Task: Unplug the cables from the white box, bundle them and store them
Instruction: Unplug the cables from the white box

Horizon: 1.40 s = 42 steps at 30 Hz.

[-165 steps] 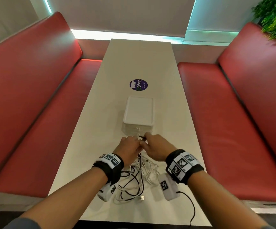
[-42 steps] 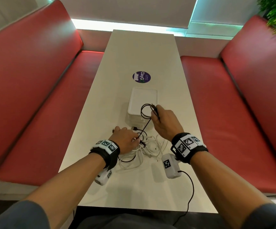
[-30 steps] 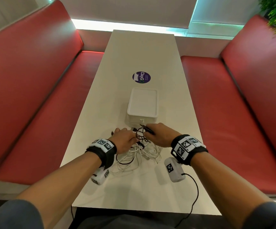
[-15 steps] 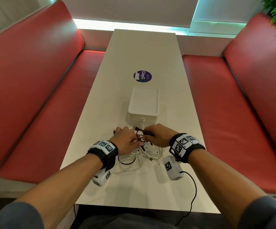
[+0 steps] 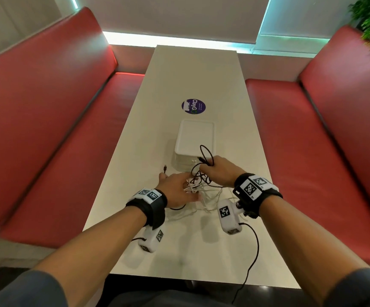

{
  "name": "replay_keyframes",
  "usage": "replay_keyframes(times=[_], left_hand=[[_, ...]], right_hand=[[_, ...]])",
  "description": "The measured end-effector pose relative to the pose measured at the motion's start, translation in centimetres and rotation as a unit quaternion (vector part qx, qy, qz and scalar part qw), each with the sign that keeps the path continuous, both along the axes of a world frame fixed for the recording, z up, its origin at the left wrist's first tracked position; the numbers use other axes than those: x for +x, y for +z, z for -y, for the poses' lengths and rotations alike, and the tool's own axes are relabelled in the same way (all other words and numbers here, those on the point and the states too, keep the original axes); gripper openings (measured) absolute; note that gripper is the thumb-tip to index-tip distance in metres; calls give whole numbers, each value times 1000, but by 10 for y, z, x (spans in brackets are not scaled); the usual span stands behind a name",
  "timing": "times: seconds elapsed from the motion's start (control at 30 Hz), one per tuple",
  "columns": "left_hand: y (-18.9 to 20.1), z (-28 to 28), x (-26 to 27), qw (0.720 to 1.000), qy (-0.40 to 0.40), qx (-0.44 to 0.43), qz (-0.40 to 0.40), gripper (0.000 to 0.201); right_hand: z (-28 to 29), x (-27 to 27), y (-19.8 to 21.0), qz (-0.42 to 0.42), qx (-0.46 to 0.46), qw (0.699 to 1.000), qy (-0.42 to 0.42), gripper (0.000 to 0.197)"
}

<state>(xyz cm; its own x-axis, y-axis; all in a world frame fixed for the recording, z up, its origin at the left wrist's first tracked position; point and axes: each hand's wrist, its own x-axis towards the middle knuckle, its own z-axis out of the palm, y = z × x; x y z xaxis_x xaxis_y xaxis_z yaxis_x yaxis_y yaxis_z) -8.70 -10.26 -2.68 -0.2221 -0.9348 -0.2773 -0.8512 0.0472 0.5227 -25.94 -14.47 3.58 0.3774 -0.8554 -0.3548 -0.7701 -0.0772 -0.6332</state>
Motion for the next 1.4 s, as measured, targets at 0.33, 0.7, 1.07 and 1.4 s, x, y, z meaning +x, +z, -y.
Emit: replay_keyframes(times=[0.33, 0.7, 1.07, 1.4], left_hand=[[-18, 2, 6, 1000, 19, 14, 20, 13], [-30, -4, 22, 997, 26, 62, 47, 43], [-30, -1, 28, 997, -2, 80, 8, 46], [-21, 30, 52, 987, 156, -21, -26, 18]], right_hand=[[7, -2, 18, 14, 0, 1000, -22, 42], [17, -16, 39, 55, -24, 996, -71, 37], [24, -49, 27, -425, 49, 902, 61, 71], [15, -23, 8, -330, -21, 939, 93, 21]])
